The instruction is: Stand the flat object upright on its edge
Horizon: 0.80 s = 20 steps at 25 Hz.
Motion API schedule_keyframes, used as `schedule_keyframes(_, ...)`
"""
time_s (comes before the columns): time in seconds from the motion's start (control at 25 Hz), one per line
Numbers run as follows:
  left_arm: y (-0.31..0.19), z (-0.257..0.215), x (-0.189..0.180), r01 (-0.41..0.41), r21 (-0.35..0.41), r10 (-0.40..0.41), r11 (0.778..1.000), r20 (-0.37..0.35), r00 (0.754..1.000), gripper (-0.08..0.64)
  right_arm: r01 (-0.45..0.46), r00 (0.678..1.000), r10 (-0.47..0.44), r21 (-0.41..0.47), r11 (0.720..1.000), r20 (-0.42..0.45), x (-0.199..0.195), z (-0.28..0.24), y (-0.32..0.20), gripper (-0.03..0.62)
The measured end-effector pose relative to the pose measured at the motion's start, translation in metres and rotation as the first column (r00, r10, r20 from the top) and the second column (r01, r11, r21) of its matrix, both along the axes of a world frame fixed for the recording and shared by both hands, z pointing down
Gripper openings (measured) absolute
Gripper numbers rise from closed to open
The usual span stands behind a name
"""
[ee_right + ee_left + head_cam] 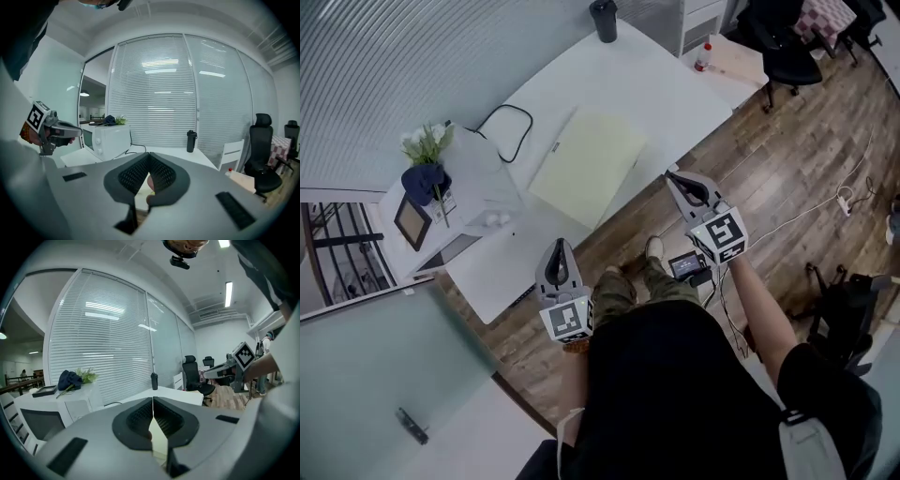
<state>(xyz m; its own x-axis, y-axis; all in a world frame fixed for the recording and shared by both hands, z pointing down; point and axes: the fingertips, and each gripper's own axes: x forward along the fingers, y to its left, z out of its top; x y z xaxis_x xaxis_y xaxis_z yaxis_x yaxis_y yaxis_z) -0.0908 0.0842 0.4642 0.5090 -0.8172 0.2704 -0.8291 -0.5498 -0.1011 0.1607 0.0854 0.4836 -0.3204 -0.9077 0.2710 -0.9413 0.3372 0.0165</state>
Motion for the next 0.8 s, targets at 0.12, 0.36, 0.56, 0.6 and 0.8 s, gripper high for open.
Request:
schedule_keyframes(0.12,-0.006,0.013,0.005,-0.011,-0.042,0.011,0.999,0.003,1.0,0.008,0.013,1.0,-0.013,-0.007,1.0,0.009,0.006,0.001,-0.023,0.0)
schedule_keyframes(0.36,-0.044,0.037,-0.004,0.014,-0.121,-0.021,0.993,-0.056,0.998,0.008,0.038,0.999,-0.04,-0.044,0.998,-0.033,-0.002,0.004,-0.069,0.0)
schedule_keyframes(0.56,-0.067,0.065,-0.009,-0.064,-0.249,0.034,0.966,-0.122,0.992,0.009,0.079,0.992,-0.086,-0.083,0.993,-0.095,-0.015,-0.005,-0.1,0.0)
schedule_keyframes(0.6,-0.069,0.069,-0.007,-0.096,-0.261,0.065,0.961,-0.126,0.99,0.009,0.082,0.99,-0.092,-0.093,0.992,-0.11,-0.016,-0.006,-0.106,0.0)
schedule_keyframes(0.8,-0.085,0.092,-0.024,-0.116,-0.308,0.062,0.944,-0.178,0.982,0.008,0.105,0.961,-0.134,-0.128,0.986,-0.241,-0.03,0.002,-0.137,0.002)
